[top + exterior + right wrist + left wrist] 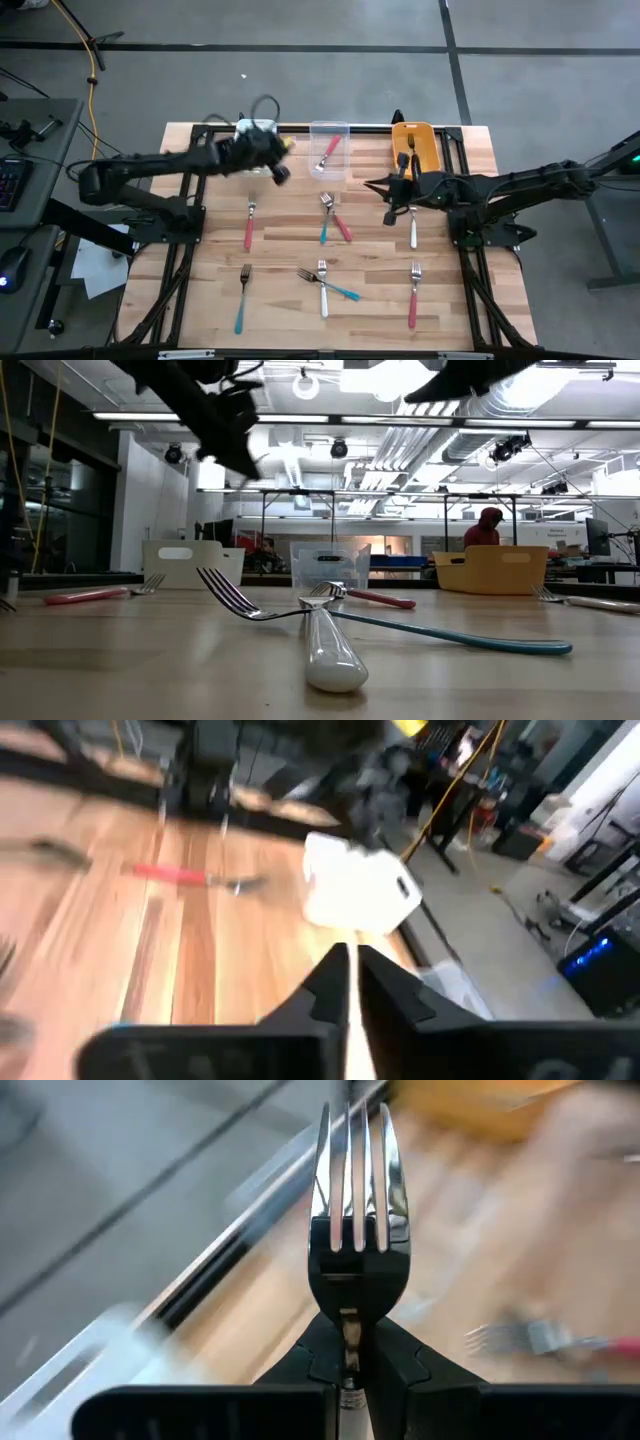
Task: Sort silverware by color (type)
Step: Put the bottom right white fork into the white bin
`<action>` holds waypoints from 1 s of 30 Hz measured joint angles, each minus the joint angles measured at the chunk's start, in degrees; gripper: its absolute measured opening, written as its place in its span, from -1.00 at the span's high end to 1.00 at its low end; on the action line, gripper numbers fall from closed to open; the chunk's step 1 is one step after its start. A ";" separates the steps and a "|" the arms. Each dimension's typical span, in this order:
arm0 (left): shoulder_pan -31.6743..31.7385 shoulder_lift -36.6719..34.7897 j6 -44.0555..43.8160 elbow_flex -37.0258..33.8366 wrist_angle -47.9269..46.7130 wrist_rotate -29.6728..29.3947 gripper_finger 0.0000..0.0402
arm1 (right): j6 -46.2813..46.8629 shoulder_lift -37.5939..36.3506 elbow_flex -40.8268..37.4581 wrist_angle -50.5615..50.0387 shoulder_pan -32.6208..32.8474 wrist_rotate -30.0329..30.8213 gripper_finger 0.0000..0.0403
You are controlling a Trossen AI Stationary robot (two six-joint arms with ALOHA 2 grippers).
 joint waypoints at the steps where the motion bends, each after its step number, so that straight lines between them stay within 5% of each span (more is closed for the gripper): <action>1: 2.32 -0.42 -0.87 1.44 -4.31 0.01 0.95 | 0.41 0.15 -0.91 -0.20 -0.22 -0.02 0.96; 12: 20.65 8.53 -0.61 10.64 -14.85 12.60 0.95 | 5.31 0.18 -12.92 11.31 -2.15 0.00 0.98; 30: 27.29 24.39 0.46 10.58 -15.33 10.44 0.95 | 7.50 0.16 -13.89 11.99 -2.02 -0.74 1.00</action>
